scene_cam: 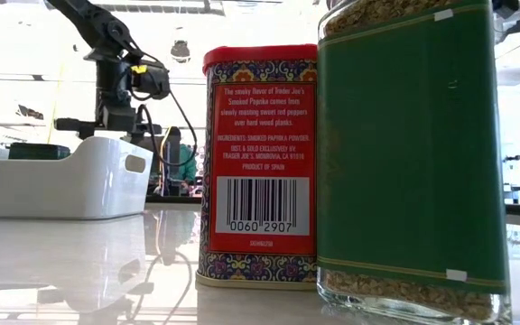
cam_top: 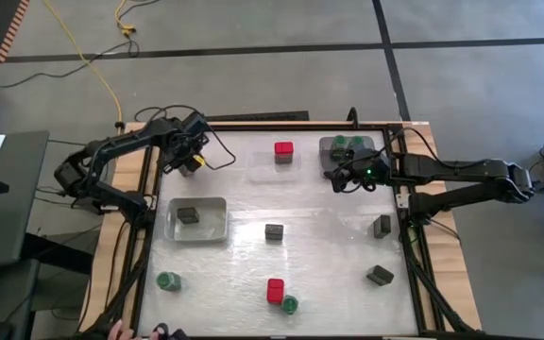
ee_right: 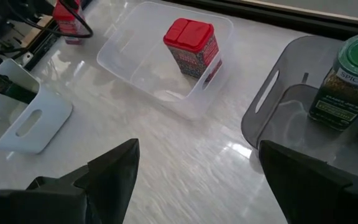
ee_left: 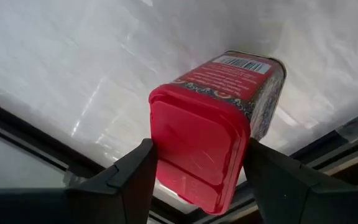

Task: Sort spices by type
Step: Put the red seasoning can into the transparent bin

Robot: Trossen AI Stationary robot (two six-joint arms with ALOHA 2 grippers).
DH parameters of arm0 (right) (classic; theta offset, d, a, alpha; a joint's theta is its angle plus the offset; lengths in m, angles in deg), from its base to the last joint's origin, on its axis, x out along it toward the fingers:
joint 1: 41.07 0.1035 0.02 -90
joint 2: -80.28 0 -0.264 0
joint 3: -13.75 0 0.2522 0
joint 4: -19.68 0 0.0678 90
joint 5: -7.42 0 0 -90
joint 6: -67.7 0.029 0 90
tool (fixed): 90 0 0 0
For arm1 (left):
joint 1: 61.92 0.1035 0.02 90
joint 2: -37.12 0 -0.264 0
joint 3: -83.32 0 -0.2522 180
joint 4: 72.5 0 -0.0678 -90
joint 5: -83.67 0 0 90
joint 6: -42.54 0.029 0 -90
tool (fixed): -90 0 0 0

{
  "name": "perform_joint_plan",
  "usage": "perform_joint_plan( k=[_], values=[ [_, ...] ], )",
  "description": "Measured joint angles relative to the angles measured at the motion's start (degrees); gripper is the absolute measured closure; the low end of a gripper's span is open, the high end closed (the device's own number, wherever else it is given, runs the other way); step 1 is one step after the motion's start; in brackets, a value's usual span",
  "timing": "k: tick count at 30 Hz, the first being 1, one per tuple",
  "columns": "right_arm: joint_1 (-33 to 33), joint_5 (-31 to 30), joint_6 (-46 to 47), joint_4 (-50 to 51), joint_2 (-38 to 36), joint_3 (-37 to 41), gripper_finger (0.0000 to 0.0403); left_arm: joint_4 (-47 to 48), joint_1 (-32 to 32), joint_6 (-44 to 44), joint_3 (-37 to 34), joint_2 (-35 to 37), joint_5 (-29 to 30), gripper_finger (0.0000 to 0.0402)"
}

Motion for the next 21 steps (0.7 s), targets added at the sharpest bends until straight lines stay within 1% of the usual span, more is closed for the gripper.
perform_joint_plan(
  k=[4,9,16,21],
  values=[
    [0.00,0.00,0.38,-0.01,0.00,0.00,0.0046,0.34,-0.01,-4.43,-0.02,0.00,5.58,0.0178],
    [0.00,0.00,0.38,0.01,0.00,0.00,0.0046,3.33,-1.23,-6.31,-0.02,0.00,8.51,0.0178],
    [-0.18,0.00,-0.08,0.02,0.00,0.00,0.0046,5.64,-2.96,-9.99,0.04,0.07,8.93,0.0178],
    [-1.18,0.02,-0.10,0.03,0.00,0.00,0.0046,9.60,-3.95,-12.99,2.29,0.09,9.22,0.0178]
  ],
)
